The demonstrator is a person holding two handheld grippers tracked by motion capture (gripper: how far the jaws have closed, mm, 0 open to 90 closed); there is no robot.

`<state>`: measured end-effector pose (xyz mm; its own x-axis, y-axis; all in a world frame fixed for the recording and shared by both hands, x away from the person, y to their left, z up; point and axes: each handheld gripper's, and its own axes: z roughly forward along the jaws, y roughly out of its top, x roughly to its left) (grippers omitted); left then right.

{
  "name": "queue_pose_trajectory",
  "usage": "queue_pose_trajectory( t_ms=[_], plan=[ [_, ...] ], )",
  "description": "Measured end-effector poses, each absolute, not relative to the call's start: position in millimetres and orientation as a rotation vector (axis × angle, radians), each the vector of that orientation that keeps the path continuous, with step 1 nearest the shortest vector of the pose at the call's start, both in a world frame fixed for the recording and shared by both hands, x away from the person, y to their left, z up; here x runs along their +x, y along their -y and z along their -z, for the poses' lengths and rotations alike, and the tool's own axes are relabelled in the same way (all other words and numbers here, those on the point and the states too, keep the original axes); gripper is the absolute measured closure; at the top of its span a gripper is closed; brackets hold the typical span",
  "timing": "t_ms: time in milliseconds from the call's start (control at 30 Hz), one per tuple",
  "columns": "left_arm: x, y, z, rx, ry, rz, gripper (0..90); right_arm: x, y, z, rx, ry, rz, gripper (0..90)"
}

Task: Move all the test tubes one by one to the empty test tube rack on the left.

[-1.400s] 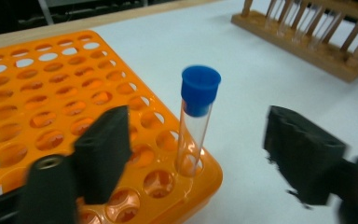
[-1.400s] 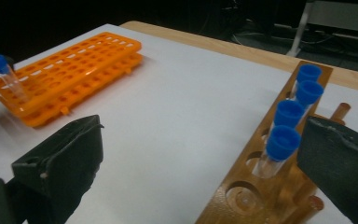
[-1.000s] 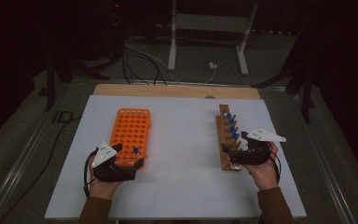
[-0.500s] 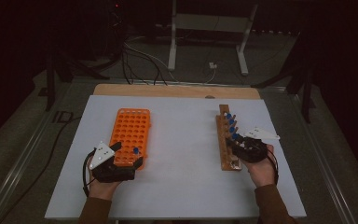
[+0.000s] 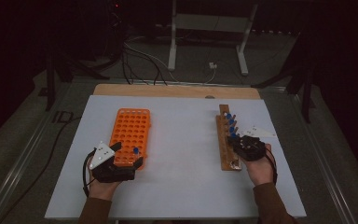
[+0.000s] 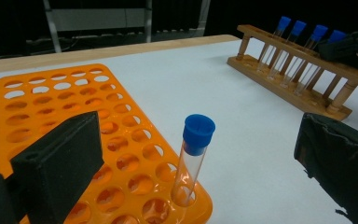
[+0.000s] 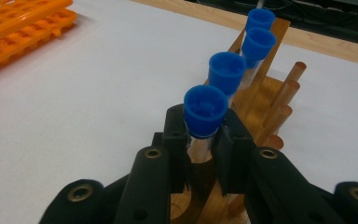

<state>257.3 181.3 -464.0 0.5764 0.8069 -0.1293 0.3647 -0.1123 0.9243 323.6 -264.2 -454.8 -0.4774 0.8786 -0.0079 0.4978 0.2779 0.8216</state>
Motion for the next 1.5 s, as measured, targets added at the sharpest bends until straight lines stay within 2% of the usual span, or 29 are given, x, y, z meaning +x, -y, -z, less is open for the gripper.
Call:
queue_pose_trajectory(
  t_ms=[433,1500],
  plan=[
    [257.3,-180.5,464.2,1.721,-0.978,-0.508,1.7,321.4,262.6,446.9,1.209,-2.105,-1.071,77.1],
    [257.5,-175.7,465.2,1.737,-0.972,-0.505,1.8,315.4,265.1,400.3,1.124,-2.089,-1.108,77.1]
  ],
)
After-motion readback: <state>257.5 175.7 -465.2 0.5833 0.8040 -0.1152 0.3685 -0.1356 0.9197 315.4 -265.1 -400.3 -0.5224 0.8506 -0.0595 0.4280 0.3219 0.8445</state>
